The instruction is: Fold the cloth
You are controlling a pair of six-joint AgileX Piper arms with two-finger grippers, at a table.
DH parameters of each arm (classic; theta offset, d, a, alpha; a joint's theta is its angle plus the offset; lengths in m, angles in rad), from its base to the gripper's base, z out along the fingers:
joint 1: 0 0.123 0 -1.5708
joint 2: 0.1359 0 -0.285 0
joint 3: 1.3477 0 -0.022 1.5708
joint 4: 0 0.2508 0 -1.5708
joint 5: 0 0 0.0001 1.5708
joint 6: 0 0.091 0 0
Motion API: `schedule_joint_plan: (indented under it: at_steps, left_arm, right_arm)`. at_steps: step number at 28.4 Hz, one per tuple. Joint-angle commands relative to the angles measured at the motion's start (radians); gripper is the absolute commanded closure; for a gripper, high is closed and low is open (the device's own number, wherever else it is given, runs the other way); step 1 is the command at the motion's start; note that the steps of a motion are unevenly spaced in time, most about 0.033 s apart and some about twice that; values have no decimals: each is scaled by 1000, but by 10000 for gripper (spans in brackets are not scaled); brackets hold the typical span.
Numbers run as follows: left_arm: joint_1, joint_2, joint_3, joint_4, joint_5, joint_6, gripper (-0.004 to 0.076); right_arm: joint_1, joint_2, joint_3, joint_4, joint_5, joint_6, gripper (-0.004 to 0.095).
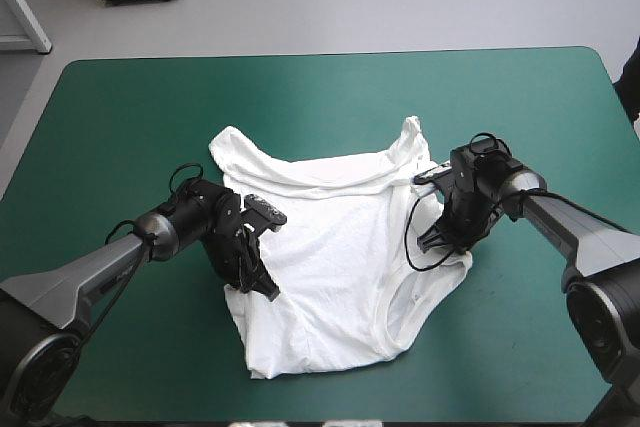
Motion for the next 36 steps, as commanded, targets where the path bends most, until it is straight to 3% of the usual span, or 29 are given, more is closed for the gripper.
schedule_joint_plan:
  at_steps: [1,8,14,26,32,36]
  left_arm:
    - [-13,5,-5,-36,18,-7,734]
    - [-13,-204,-147,43,127,-43,734]
    - [-11,-353,-325,96,285,-49,734]
    - [-11,-485,-785,100,286,-58,734]
    - [-11,-485,-1081,81,272,-56,734]
    - [-11,-485,-1262,-57,272,-54,734]
  right_arm:
    - [25,25,10,141,-62,-5,921]
    - [25,-166,-70,141,23,20,921]
    - [25,-342,-205,151,94,58,921]
    - [25,-529,-656,159,94,102,921]
    - [25,-555,-925,217,42,82,921]
    - [25,-561,-1128,276,30,52,921]
